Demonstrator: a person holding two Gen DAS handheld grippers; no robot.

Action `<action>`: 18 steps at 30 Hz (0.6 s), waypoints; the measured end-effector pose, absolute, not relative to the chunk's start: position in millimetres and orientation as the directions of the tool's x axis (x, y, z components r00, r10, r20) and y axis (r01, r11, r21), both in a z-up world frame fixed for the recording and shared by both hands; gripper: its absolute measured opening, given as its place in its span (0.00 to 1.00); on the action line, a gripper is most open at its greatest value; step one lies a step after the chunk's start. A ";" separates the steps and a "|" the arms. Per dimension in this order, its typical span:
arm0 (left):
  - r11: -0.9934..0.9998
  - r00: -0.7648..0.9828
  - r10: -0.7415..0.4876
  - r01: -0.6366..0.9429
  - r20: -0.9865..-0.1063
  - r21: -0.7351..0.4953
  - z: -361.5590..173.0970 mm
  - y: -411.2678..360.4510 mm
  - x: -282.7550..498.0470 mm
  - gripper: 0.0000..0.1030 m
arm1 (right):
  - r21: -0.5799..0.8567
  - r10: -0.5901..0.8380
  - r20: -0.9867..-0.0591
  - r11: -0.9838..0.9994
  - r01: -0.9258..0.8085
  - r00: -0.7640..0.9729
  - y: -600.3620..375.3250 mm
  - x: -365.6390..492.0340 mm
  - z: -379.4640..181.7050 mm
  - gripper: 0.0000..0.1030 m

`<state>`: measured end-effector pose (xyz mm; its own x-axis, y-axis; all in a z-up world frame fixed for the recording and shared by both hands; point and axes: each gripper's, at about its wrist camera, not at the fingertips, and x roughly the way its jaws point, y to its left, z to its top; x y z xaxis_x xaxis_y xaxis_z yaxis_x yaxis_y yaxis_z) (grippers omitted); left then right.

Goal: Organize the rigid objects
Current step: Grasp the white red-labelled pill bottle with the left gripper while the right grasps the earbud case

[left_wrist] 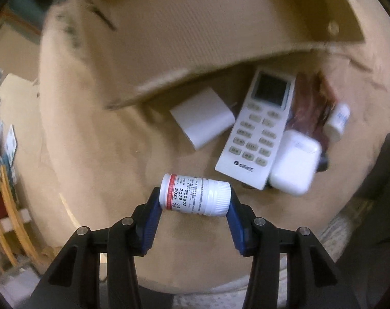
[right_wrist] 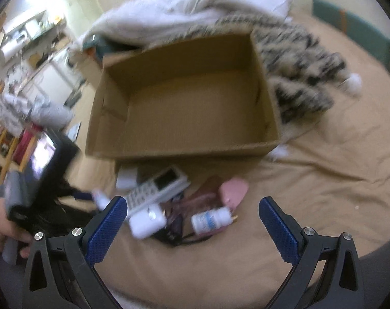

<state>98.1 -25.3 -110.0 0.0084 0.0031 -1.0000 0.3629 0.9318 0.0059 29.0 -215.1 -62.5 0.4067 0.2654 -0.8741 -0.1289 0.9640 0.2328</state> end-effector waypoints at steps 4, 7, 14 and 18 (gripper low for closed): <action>0.973 0.041 -0.059 0.227 -0.997 -0.048 -89.5 -4.7 84.2 0.43 | 0.194 0.274 -0.915 0.943 -0.270 0.297 -179.7 34.3 -82.3 0.87; 0.990 0.097 -0.063 0.132 -0.993 -0.050 -79.3 12.9 77.5 0.43 | 0.132 0.254 -0.928 0.908 -0.397 0.273 -150.6 31.7 -89.2 0.85; 0.997 0.182 -0.077 0.026 -0.980 -0.074 -57.3 29.5 80.0 0.43 | 0.102 0.246 -0.942 0.858 -0.504 0.228 -114.5 34.4 -109.0 0.83; 0.998 0.205 -0.063 0.000 -0.977 -0.065 -67.0 32.5 75.2 0.43 | 0.065 0.221 -0.949 0.835 -0.546 0.225 -100.2 36.1 -115.8 0.77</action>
<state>75.2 32.5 -67.0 0.2050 -0.0634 -0.9767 0.0002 0.9979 -0.0647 36.1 -100.2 -115.8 0.2248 0.2205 -0.9491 -0.5458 0.8354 0.0648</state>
